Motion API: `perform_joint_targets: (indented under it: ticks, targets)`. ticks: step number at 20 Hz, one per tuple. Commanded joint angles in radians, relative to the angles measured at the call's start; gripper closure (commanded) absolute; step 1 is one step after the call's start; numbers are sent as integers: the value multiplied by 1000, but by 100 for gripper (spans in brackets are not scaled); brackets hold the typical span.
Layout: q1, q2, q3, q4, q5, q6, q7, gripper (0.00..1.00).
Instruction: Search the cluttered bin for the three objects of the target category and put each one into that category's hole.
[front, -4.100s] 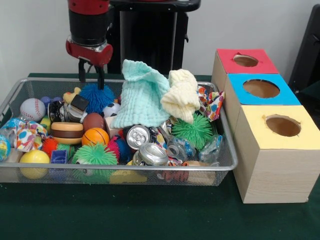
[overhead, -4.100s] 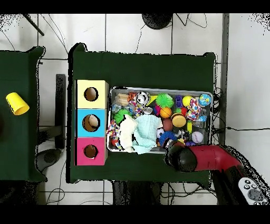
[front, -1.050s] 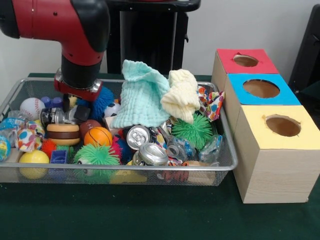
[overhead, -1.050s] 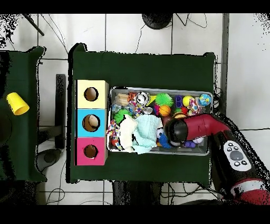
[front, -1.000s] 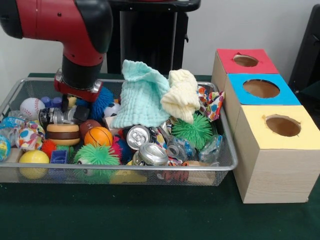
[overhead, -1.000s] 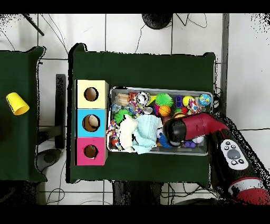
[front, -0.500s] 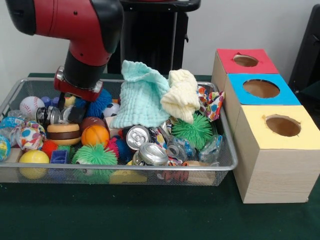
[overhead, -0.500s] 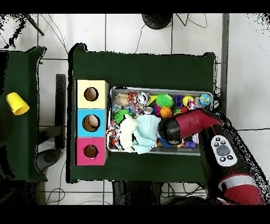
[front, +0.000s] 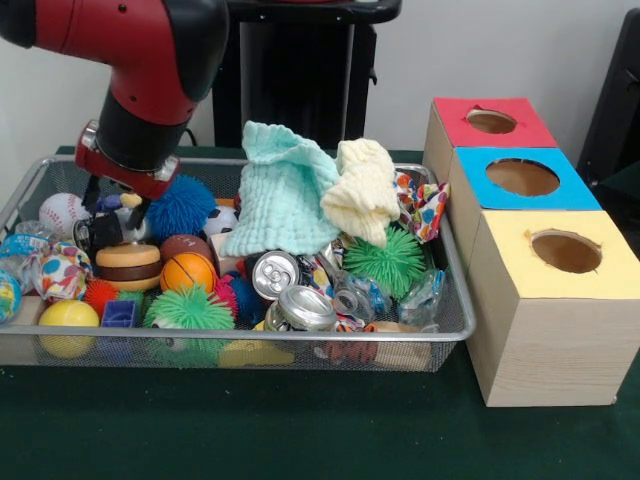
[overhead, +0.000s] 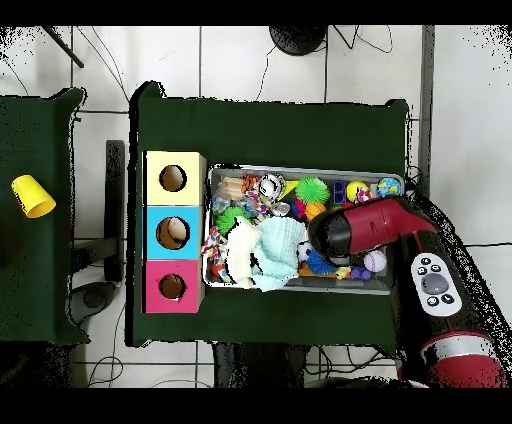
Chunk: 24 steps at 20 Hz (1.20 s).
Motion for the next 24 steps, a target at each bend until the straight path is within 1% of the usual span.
perform_joint_targets:
  ticks: [1, 4, 7, 9, 12, 16, 18, 24]
  targets:
    - [-52, 45, -13, -85, 30, 120, -214, 0]
    - [-80, 94, -5, -97, 49, 118, -214, 0]
    - [-115, 130, 17, -98, 101, 138, -246, 0]
    - [-138, 124, 26, -68, 141, 153, -269, 0]
    - [-183, 115, 30, -1, 188, 141, -276, 0]
    - [-237, 146, 57, 44, 259, 154, -299, 0]
    - [-236, 132, 57, 56, 271, 169, -299, 0]
    - [-214, 56, 39, 83, 288, 233, -302, 0]
